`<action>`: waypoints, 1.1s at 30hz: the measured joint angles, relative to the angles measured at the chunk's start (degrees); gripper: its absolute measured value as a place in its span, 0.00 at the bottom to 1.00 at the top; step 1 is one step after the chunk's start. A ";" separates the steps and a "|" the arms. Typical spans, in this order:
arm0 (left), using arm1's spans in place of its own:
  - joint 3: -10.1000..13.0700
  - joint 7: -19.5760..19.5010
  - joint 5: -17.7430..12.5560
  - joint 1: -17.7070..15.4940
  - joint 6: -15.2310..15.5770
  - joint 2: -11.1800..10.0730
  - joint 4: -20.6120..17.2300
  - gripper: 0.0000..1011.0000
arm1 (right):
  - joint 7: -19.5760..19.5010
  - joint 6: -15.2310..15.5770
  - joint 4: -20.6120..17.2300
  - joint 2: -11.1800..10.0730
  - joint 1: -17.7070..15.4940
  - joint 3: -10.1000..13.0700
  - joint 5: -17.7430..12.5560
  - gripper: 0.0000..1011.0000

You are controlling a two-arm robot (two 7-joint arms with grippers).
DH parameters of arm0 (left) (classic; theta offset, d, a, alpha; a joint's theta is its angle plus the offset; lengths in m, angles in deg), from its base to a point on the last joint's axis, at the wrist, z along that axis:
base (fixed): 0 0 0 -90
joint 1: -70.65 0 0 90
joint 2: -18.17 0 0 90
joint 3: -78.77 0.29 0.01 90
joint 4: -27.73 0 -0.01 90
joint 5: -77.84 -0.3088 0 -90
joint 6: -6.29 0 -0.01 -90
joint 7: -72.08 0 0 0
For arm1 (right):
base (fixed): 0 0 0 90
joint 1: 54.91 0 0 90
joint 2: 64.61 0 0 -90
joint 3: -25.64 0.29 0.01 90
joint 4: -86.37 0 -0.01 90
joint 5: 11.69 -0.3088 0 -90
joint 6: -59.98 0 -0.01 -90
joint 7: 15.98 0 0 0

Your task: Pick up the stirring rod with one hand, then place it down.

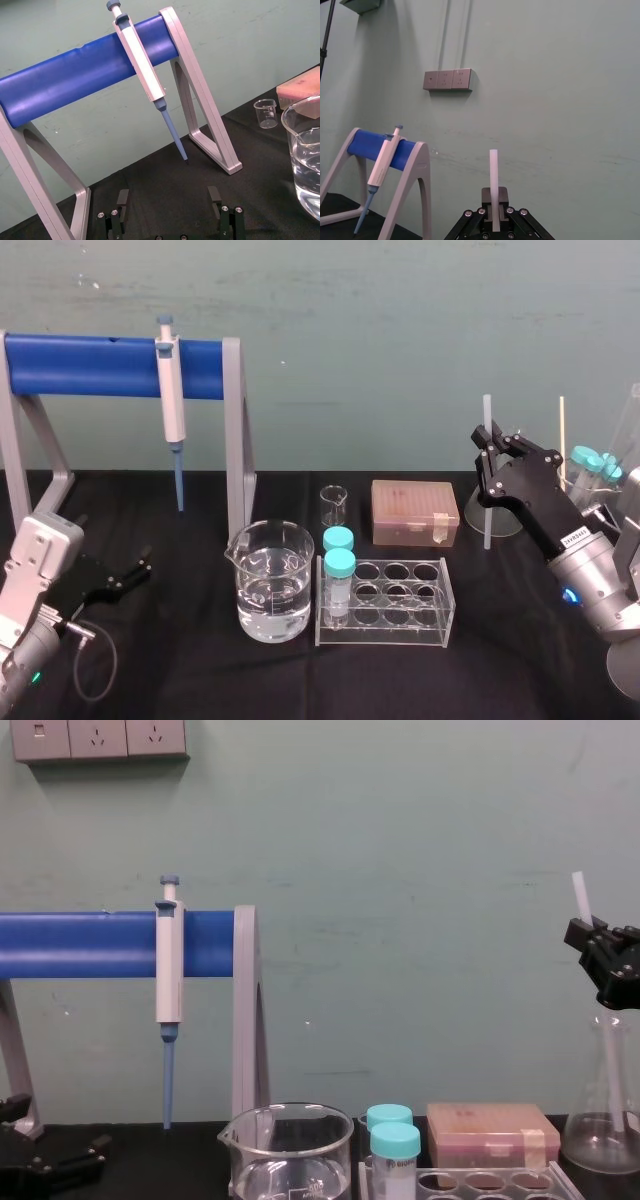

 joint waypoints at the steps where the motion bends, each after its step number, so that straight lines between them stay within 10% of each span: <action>1: 0.00 0.00 0.00 0.00 0.00 0.00 0.00 0.99 | 0.00 0.00 0.00 0.00 0.00 0.00 0.00 0.07; 33: 0.00 0.00 0.00 0.00 0.00 0.00 0.00 0.99 | 0.00 0.00 0.00 0.00 0.00 0.00 0.00 0.07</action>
